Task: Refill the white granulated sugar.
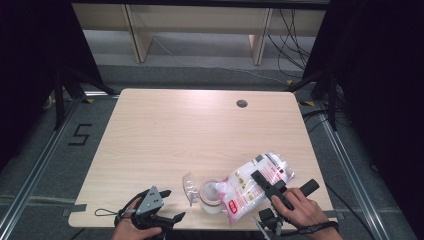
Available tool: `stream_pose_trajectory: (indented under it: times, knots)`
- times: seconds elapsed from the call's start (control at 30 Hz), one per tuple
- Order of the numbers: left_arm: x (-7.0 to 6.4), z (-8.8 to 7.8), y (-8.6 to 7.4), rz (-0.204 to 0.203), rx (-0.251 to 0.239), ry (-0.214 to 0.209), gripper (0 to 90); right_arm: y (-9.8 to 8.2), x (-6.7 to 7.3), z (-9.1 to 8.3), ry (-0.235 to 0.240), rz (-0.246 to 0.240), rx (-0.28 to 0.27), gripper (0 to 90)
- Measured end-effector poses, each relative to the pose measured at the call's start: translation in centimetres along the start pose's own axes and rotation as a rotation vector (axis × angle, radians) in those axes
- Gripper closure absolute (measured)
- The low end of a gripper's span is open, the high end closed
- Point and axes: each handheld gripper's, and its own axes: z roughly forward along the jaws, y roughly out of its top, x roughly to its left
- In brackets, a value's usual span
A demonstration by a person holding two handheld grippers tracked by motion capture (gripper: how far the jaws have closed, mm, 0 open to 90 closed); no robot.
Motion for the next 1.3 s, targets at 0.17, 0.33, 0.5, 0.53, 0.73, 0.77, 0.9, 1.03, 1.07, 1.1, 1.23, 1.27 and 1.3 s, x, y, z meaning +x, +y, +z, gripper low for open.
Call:
stream_pose_trajectory:
  times: [0.17, 0.33, 0.5, 0.53, 0.73, 0.77, 0.9, 1.03, 1.07, 1.1, 1.23, 1.27, 1.3]
  knots:
    - [-0.02, 0.00, 0.00, -0.003, -0.001, 0.000, 16.2, 0.03, -0.09, -0.06, 0.010, -0.001, 0.000, 69.2]
    - [0.01, -0.01, -0.01, 0.001, 0.005, 0.003, 16.2, 0.08, -0.13, -0.11, 0.007, -0.003, 0.004, 69.3]
    - [0.00, 0.02, -0.02, -0.003, 0.003, 0.000, 16.2, 0.02, -0.07, -0.03, 0.007, 0.001, -0.003, 69.3]
    - [0.00, 0.03, -0.02, -0.002, 0.003, 0.000, 16.2, 0.02, -0.06, -0.02, 0.008, 0.001, -0.003, 69.3]
    - [0.00, 0.03, -0.02, -0.003, 0.004, -0.001, 16.2, 0.05, -0.04, 0.01, 0.010, 0.003, -0.005, 69.4]
    - [-0.01, 0.04, -0.03, -0.004, 0.003, 0.000, 16.2, 0.05, -0.06, 0.00, 0.011, 0.002, -0.005, 69.4]
    - [-0.01, 0.04, -0.02, -0.002, 0.003, 0.000, 16.2, 0.03, -0.06, -0.01, 0.009, 0.000, -0.004, 69.4]
    - [0.05, -0.01, -0.01, 0.002, 0.007, 0.003, 16.2, -0.02, -0.40, 0.04, -0.003, -0.038, -0.016, 69.4]
    - [0.06, -0.01, -0.01, 0.003, 0.006, 0.003, 16.2, -0.02, -0.43, 0.04, -0.006, -0.041, -0.017, 69.4]
    - [0.05, -0.01, -0.01, 0.002, 0.006, 0.003, 16.2, -0.01, -0.43, 0.02, -0.007, -0.041, -0.017, 69.4]
    - [0.04, -0.01, -0.01, 0.002, 0.006, 0.004, 16.2, 0.07, -0.49, -0.10, 0.005, -0.033, -0.013, 69.4]
    - [0.04, -0.01, -0.01, 0.002, 0.006, 0.004, 16.2, 0.06, -0.53, -0.05, -0.005, -0.041, -0.018, 69.5]
    - [0.04, -0.01, -0.01, 0.002, 0.006, 0.003, 16.2, 0.07, -0.52, -0.07, -0.005, -0.041, -0.017, 69.5]
